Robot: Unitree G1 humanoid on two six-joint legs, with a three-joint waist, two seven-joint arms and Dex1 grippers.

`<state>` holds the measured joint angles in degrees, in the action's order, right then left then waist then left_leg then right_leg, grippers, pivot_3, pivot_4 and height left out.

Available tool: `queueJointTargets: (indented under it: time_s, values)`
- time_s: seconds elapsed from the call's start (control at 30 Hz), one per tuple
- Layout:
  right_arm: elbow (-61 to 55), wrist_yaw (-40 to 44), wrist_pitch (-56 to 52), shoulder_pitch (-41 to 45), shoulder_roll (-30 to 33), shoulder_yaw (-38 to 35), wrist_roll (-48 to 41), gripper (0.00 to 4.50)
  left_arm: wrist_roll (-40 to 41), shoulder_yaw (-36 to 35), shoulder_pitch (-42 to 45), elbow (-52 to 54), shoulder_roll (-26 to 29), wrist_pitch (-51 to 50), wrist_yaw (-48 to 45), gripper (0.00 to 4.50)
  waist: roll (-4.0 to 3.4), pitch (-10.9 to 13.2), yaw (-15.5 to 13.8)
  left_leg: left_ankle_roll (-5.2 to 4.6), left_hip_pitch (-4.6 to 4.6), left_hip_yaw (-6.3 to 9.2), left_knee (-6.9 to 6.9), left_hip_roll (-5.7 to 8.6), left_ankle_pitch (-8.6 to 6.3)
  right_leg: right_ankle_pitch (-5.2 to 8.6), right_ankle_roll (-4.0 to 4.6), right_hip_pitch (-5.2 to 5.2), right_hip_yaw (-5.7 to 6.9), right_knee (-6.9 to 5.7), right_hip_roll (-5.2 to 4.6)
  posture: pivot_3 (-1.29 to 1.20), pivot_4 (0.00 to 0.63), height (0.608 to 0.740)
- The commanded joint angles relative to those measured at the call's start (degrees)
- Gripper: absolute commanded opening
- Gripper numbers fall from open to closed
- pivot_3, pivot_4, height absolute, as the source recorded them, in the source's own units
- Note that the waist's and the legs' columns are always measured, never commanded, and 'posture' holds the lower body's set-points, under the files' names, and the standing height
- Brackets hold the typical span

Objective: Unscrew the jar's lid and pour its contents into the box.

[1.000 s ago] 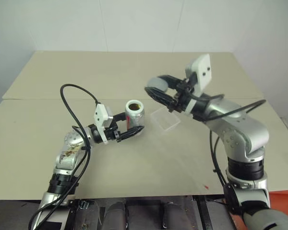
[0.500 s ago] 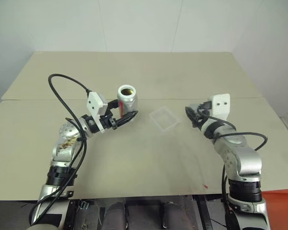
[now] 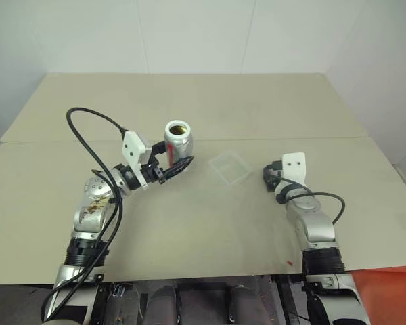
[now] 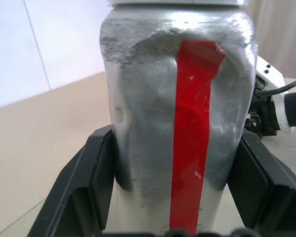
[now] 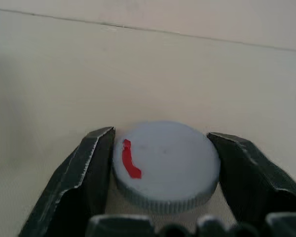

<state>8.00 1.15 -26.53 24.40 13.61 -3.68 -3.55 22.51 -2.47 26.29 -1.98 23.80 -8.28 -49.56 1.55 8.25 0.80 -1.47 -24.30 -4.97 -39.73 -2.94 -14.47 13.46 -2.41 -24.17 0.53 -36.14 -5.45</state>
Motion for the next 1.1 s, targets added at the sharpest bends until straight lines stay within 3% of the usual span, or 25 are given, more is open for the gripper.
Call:
queueJointTargets:
  time_s: [0.03, 0.37, 0.7, 0.77, 0.83, 0.9, 1.1]
  values:
    - [-3.2, 1.1, 0.2, 0.2, -0.1, -0.4, -0.3, 4.47, 0.7, -0.9, 0.2, 2.9, 0.6, 0.1, 0.3, 2.86, 0.00, 0.0, 0.0, 0.00, 0.02, 0.00, 0.00, 0.00, 0.00, 0.00, 0.00, 0.01, 0.00, 0.00, 0.00, 0.00, 0.150, 0.740]
    - [-27.3, 16.6, -15.9, -2.1, 12.0, -2.2, -8.4, 4.47, -2.4, -0.4, 5.8, -2.1, 2.3, 3.9, -0.4, 2.86, -0.01, 0.0, -0.4, -0.04, 0.00, 0.04, -0.02, 0.01, -0.02, 0.00, 0.00, 0.03, 0.03, 0.07, -0.01, 0.00, 0.150, 0.740]
    - [-33.7, 36.8, -29.7, 6.8, 25.4, -6.5, -29.8, 4.47, -15.0, 5.2, 24.2, -25.0, 1.1, 17.8, 0.4, 2.86, 0.00, 0.0, -1.2, -0.07, -0.03, 0.03, 0.01, 0.06, -0.04, 0.00, -0.01, 0.06, 0.05, 0.07, 0.02, 0.00, 0.150, 0.740]
    - [-33.3, 39.5, -31.5, 7.8, 27.2, -6.0, -32.5, 4.47, -20.5, 7.9, 27.7, -31.0, 1.7, 26.7, 1.5, 2.86, 0.02, 0.0, -1.4, -0.09, -0.09, 0.00, -0.02, 0.07, -0.05, 0.00, -0.01, 0.04, 0.06, 0.09, 0.01, 0.00, 0.150, 0.740]
    - [-32.8, 41.8, -30.9, 8.2, 29.1, -4.9, -33.0, 4.47, -33.1, 14.5, 32.9, -40.1, 4.1, 41.2, 7.8, 2.86, 0.04, 0.0, -1.6, -0.10, -0.11, -0.01, -0.04, 0.08, -0.06, 0.00, -0.01, 0.05, 0.07, 0.08, -0.01, 0.00, 0.150, 0.740]
    - [-32.3, 43.8, -30.0, 8.2, 30.8, -3.9, -32.9, 4.47, -41.9, 19.7, 39.1, -47.4, 3.9, 48.9, 14.1, 2.86, 0.04, 0.0, -1.8, -0.10, -0.13, -0.02, -0.06, 0.11, -0.06, -0.01, -0.01, 0.04, 0.09, 0.16, -0.01, 0.00, 0.150, 0.740]
    - [-31.6, 45.3, -29.3, 8.1, 32.4, -3.4, -32.7, 4.47, -72.0, 39.8, 54.9, -59.1, 3.7, 60.7, 40.5, 2.86, 0.09, 0.1, -2.7, -0.16, -0.34, -0.04, -0.11, 0.15, -0.10, -0.06, -0.10, -0.04, 0.13, 0.16, -0.05, 0.00, 0.150, 0.740]
